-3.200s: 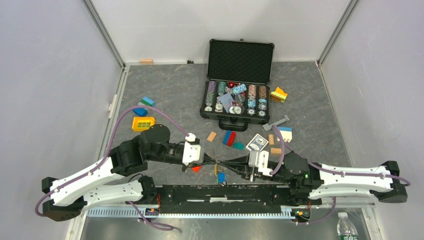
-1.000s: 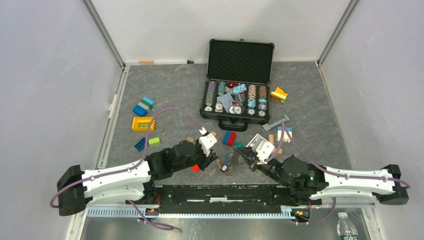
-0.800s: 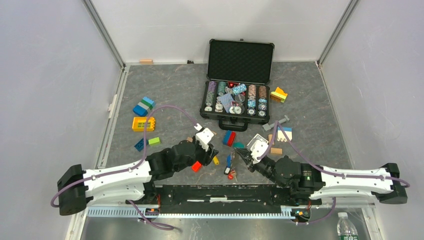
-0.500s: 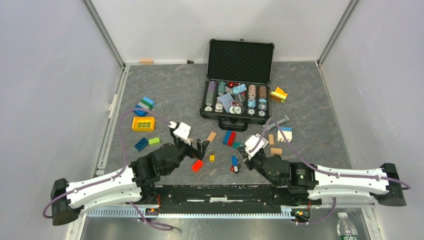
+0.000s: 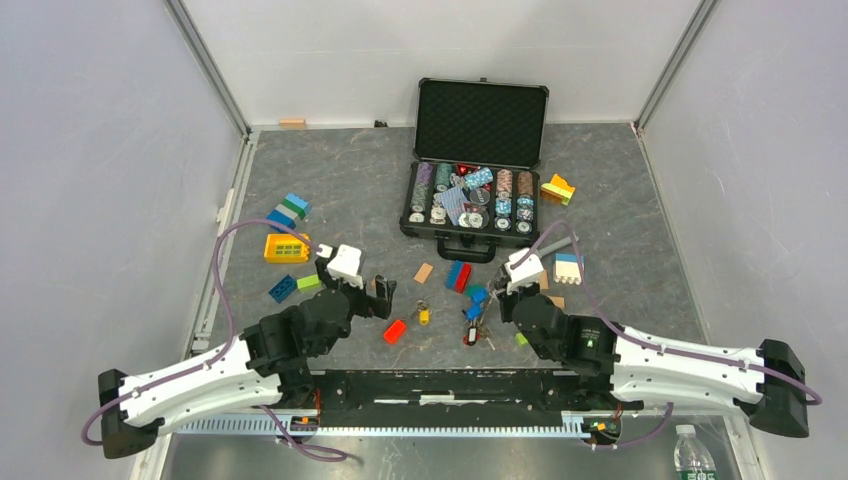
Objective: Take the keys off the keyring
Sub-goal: Place the keyring at the center of the board, then reset both arms
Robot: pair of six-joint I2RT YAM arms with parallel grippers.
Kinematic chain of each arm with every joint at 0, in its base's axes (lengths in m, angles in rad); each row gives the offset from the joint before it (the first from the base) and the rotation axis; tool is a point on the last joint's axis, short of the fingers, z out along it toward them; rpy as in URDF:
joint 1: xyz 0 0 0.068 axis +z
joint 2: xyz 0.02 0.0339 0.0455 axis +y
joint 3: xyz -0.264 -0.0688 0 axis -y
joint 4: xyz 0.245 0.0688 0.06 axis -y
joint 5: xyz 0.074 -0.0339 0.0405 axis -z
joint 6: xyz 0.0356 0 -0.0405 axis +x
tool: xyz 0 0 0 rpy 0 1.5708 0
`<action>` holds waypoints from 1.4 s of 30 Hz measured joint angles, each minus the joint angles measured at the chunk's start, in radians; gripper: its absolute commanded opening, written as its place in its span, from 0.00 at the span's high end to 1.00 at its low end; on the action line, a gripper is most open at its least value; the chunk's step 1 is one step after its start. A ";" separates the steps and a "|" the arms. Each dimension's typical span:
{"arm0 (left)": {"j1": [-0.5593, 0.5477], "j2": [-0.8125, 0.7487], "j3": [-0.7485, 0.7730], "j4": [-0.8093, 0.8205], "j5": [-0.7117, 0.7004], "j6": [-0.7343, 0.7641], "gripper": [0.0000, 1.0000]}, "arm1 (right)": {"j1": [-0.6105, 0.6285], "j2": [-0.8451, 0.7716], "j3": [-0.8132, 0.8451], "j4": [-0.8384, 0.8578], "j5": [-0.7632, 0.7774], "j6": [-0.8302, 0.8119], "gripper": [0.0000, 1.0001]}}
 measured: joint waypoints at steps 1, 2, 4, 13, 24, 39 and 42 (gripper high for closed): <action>0.000 -0.002 0.004 -0.011 -0.004 -0.006 0.00 | -0.002 -0.008 -0.006 -0.011 0.023 0.028 0.72; 0.000 -0.004 0.010 -0.023 -0.007 -0.009 0.00 | -0.004 -0.013 -0.013 -0.031 0.034 0.056 0.66; 0.000 -0.006 0.019 -0.037 -0.009 -0.018 0.00 | -0.005 -0.020 -0.034 -0.077 0.080 0.095 0.57; 0.000 0.022 0.109 -0.183 -0.009 -0.081 0.00 | -0.008 -0.072 -0.037 -0.238 0.064 0.117 0.32; 0.000 0.053 0.210 -0.364 -0.034 -0.182 0.00 | -0.244 -0.002 0.014 -0.208 -0.306 0.023 0.10; 0.000 -0.041 0.198 -0.457 -0.068 -0.303 0.00 | -0.780 -0.230 -0.122 -0.126 -0.826 0.049 0.02; 0.000 -0.043 0.179 -0.463 -0.072 -0.322 0.00 | -0.780 -0.275 -0.122 -0.177 -0.754 0.060 0.02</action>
